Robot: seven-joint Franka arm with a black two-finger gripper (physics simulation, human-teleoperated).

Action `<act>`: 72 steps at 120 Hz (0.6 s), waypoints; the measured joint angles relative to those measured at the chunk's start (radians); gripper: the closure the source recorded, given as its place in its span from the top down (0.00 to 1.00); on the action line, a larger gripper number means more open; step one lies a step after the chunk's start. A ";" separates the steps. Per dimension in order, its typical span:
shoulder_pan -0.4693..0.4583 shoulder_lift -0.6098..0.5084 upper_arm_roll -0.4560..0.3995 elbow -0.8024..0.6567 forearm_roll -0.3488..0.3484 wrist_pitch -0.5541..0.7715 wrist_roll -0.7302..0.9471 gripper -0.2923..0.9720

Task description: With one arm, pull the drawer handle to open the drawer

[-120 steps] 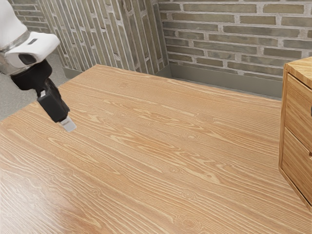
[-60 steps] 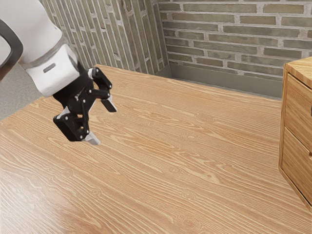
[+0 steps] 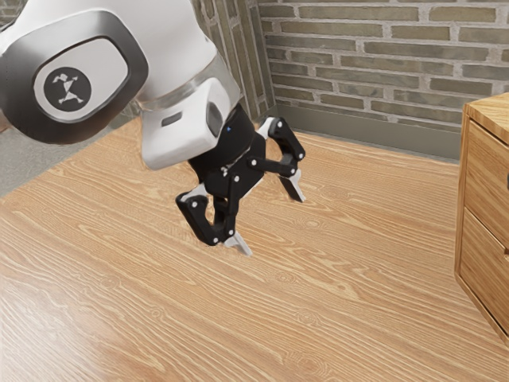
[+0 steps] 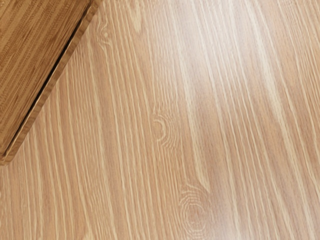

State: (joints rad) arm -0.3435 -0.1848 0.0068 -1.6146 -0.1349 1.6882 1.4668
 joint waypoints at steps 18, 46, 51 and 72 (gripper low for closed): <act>-0.007 0.040 -0.115 0.055 -0.024 -0.002 0.053 0.75; 0.002 0.073 -0.151 0.060 -0.028 0.062 0.115 0.75; 0.002 0.091 -0.160 0.066 -0.029 0.097 0.123 0.75; 0.002 0.146 -0.191 0.146 -0.033 0.196 0.152 0.75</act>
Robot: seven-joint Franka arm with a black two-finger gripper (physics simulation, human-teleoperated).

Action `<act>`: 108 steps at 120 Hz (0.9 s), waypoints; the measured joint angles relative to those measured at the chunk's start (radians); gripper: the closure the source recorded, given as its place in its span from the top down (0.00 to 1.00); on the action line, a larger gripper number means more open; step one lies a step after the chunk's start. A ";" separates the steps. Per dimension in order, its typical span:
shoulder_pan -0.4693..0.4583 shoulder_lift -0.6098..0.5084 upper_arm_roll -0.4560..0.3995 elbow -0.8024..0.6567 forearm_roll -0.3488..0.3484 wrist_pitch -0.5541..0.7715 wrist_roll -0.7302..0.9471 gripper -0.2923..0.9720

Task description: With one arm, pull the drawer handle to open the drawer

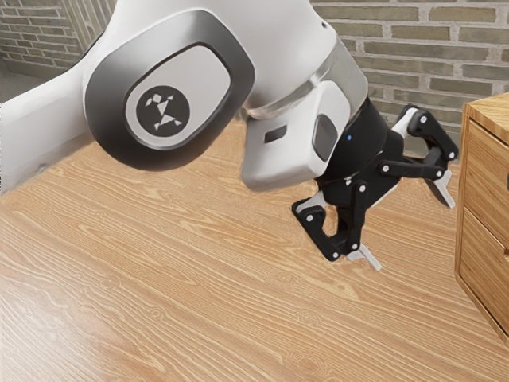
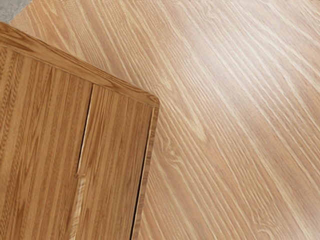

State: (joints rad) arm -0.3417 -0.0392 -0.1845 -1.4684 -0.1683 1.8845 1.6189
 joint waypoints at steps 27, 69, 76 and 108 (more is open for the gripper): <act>-0.020 0.006 -0.013 0.003 0.012 0.072 -0.015 0.75; -0.019 0.071 -0.046 0.008 0.010 0.103 -0.037 0.75; -0.016 0.071 -0.051 0.014 0.010 0.105 -0.040 0.75; -0.010 0.077 -0.062 0.028 0.013 0.108 -0.049 0.75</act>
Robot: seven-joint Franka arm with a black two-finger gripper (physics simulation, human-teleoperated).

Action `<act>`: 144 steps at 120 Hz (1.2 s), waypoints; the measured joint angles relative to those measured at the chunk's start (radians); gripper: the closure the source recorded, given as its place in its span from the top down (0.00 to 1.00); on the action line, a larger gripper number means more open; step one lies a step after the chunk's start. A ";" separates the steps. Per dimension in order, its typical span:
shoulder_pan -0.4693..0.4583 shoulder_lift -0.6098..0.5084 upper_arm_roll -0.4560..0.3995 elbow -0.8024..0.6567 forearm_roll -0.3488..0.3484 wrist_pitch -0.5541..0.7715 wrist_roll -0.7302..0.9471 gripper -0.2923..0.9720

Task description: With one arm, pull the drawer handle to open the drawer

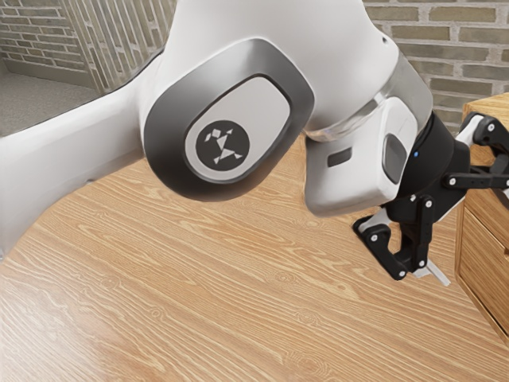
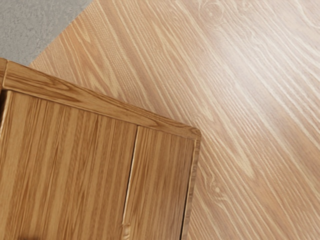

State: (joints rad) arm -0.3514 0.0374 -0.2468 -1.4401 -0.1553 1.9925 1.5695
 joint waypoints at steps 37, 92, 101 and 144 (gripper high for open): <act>-0.171 0.023 0.179 0.003 0.001 0.002 -0.015 0.75; -0.198 0.059 0.198 0.041 -0.003 0.007 -0.032 0.68; -0.197 0.061 0.198 0.040 -0.004 0.008 -0.035 0.64; -0.197 0.073 0.196 0.065 -0.006 0.012 -0.052 0.56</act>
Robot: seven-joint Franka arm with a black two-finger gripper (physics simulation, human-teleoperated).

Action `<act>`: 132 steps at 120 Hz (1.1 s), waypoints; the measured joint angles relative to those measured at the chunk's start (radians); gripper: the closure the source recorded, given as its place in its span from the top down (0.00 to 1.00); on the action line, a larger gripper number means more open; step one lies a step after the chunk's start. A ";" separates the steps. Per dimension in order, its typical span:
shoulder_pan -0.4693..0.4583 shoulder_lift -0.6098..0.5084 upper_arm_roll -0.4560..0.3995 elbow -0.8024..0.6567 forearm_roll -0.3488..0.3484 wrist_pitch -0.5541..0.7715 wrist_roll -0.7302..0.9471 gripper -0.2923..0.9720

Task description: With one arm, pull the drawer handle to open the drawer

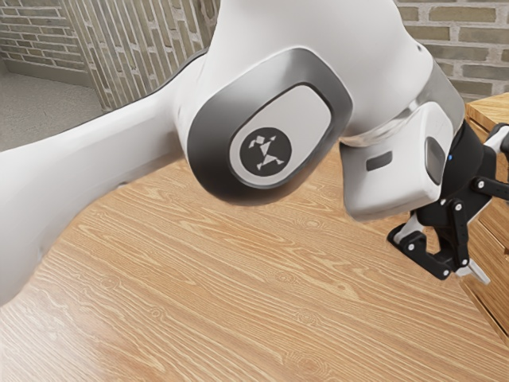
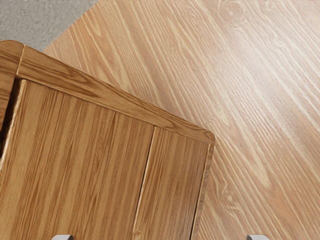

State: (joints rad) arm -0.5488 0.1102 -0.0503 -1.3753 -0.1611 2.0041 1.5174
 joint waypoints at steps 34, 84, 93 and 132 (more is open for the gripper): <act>0.000 0.014 0.002 0.020 -0.003 0.000 -0.009 0.47; 0.002 0.057 0.011 0.054 0.001 0.001 -0.025 0.45; 0.004 0.060 0.013 0.060 0.002 0.001 -0.030 0.44; 0.012 0.062 0.037 0.063 0.003 0.000 -0.053 0.44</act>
State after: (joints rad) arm -0.5368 0.1719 -0.0132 -1.3127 -0.1581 2.0038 1.4640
